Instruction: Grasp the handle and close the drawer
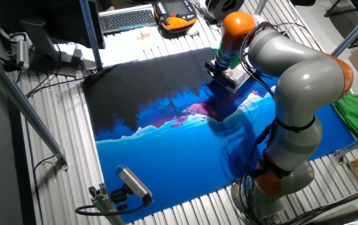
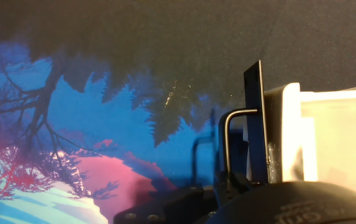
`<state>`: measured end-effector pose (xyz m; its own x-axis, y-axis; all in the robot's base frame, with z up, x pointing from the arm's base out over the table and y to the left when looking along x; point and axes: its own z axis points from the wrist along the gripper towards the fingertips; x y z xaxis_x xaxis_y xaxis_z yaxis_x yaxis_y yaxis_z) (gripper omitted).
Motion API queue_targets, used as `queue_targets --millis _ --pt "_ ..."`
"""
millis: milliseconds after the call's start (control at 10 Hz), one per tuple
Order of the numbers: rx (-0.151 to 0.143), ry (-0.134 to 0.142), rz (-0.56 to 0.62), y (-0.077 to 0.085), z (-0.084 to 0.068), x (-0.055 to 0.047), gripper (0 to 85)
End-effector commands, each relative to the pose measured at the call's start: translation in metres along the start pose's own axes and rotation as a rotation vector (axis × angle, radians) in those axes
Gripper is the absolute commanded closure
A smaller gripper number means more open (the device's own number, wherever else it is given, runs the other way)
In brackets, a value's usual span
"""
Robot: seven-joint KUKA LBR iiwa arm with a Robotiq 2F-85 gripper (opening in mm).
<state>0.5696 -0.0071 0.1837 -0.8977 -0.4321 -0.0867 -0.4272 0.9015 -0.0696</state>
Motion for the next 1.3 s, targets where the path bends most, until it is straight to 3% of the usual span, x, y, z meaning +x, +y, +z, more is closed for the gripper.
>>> queue_targets --millis 0,400,900,1200 --pt "-0.002 -0.002 0.0 -0.0003 0.0003 0.0006 85.0" --pt "-0.004 -0.009 0.01 -0.0032 0.0002 0.0022 85.0" --pt "0.009 0.003 0.064 -0.0027 0.0011 0.0029 85.0" --pt "-0.001 -0.008 0.045 -0.0007 0.0023 0.0037 85.0"
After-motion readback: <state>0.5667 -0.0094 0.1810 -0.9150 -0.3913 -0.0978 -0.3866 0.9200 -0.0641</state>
